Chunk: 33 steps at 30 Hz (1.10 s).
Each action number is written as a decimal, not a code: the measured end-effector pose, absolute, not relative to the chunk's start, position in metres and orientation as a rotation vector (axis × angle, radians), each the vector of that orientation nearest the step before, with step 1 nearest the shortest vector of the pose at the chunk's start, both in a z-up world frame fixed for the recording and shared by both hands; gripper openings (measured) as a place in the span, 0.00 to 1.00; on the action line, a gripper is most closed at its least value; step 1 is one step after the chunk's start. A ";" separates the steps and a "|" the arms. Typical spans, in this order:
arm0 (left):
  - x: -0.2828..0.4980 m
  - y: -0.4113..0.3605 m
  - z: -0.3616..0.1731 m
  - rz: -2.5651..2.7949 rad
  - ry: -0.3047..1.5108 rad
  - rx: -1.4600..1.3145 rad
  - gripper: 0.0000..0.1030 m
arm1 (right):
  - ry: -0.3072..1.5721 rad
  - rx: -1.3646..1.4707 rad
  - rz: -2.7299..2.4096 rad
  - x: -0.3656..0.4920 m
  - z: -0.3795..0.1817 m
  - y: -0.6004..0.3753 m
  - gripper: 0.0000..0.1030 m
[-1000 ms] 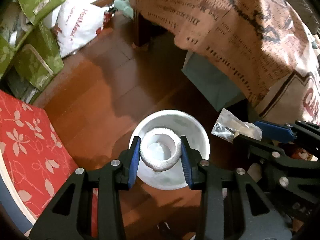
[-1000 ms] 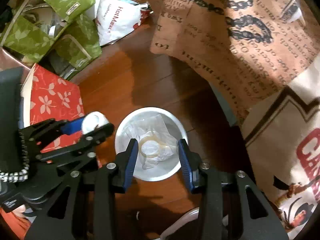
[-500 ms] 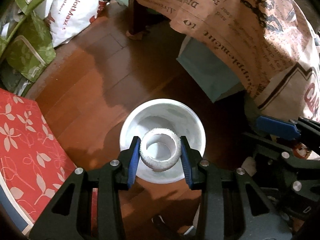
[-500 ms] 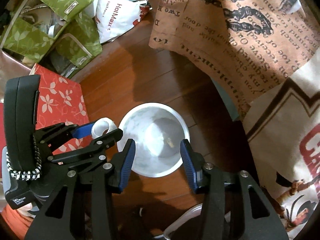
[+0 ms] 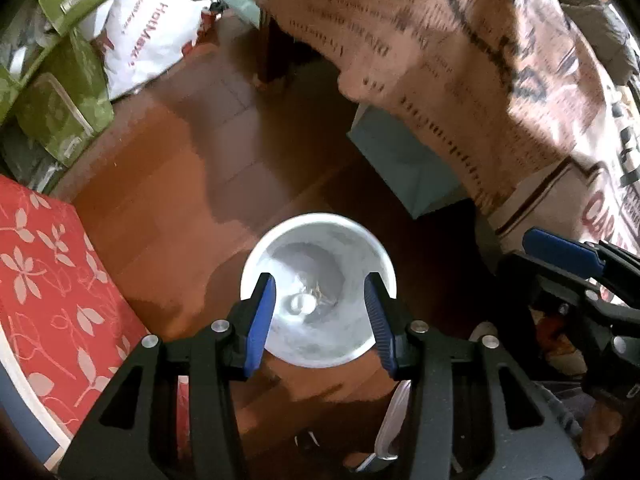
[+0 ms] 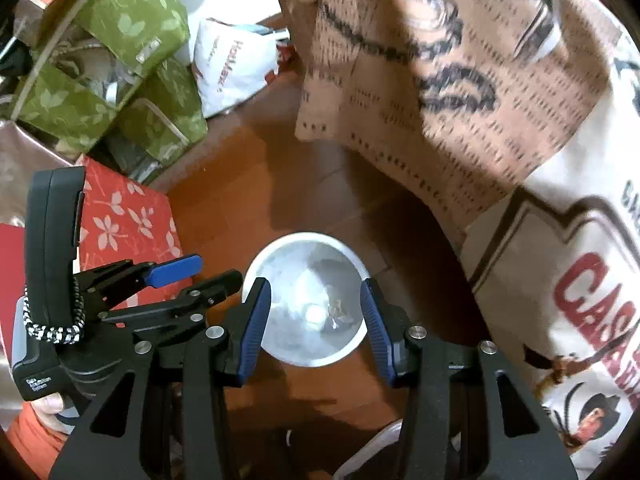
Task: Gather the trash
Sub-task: 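Open both tools to drop the tape roll and bag into the bin, then move both tools back over the items on the bed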
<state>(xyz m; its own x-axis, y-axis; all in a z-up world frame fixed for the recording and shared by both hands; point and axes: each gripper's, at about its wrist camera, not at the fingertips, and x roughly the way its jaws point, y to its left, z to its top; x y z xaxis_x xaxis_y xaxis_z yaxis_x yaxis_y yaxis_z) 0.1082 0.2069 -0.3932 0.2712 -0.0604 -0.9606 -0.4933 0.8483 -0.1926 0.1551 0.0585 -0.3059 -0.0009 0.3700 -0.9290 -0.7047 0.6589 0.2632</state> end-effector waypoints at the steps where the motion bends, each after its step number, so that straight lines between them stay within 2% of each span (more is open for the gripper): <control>1: 0.109 0.207 -0.388 0.313 1.267 -0.506 0.44 | 1.308 -0.312 0.867 0.155 -0.301 0.058 0.42; 16: 0.124 0.185 -0.261 0.343 0.980 -0.342 0.44 | 1.059 -0.218 0.812 0.178 -0.208 0.006 0.42; 22: 0.145 0.152 -0.207 0.300 0.866 -0.271 0.44 | 0.961 -0.150 0.767 0.194 -0.165 -0.033 0.42; 30: 0.186 0.101 -0.164 0.220 0.770 -0.216 0.44 | 0.827 -0.148 0.679 0.217 -0.121 -0.086 0.42; 33: 0.205 0.077 -0.152 0.172 0.744 -0.197 0.49 | 0.814 -0.153 0.638 0.230 -0.114 -0.106 0.42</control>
<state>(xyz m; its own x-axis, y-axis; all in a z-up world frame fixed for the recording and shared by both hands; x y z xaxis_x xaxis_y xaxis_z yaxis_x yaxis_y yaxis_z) 0.2050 0.0767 -0.1524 0.7233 0.0856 -0.6852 -0.2245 0.9675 -0.1162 0.2298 -0.1063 -0.1138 0.5123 0.4714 -0.7179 -0.5849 0.8036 0.1102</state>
